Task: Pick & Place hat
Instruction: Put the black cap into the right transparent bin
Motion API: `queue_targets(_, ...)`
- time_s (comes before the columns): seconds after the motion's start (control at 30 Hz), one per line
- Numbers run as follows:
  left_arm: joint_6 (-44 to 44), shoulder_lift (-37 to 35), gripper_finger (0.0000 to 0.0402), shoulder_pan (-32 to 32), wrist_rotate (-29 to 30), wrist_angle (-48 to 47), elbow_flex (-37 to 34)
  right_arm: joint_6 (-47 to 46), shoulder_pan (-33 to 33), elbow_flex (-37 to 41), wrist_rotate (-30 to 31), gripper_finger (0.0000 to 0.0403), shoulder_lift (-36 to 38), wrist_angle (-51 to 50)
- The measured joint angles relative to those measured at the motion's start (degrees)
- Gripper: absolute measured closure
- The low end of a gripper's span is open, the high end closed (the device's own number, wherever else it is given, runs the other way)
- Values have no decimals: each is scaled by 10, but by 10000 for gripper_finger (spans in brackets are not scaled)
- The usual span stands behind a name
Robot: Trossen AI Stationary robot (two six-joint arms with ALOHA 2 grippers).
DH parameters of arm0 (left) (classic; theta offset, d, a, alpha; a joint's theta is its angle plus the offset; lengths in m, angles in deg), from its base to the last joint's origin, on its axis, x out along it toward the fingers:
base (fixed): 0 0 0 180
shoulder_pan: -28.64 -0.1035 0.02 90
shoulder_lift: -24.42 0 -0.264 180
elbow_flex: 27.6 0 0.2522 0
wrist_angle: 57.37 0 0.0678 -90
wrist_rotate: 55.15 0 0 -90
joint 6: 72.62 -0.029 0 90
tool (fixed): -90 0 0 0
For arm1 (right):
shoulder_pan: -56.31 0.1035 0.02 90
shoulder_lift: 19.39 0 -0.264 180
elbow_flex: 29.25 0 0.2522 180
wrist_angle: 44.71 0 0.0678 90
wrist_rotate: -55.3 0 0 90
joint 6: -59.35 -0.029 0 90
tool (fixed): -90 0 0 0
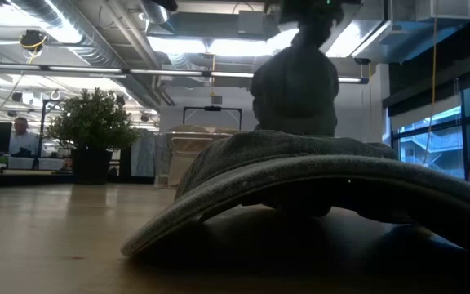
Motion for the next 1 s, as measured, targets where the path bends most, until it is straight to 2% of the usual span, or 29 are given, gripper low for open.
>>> queue_targets(0.27,15,0,274,0,-3,3,-29,9,-2,87,4,391,0,62)
queue_targets(0.43,17,0,274,0,-4,5,-44,2,-4,118,53,390,0,79)
queue_targets(0.73,21,0,274,0,-4,6,-45,-32,-25,134,114,378,0,113)
queue_targets(1.0,20,0,274,0,-13,6,-45,-25,-28,134,115,375,0,111)
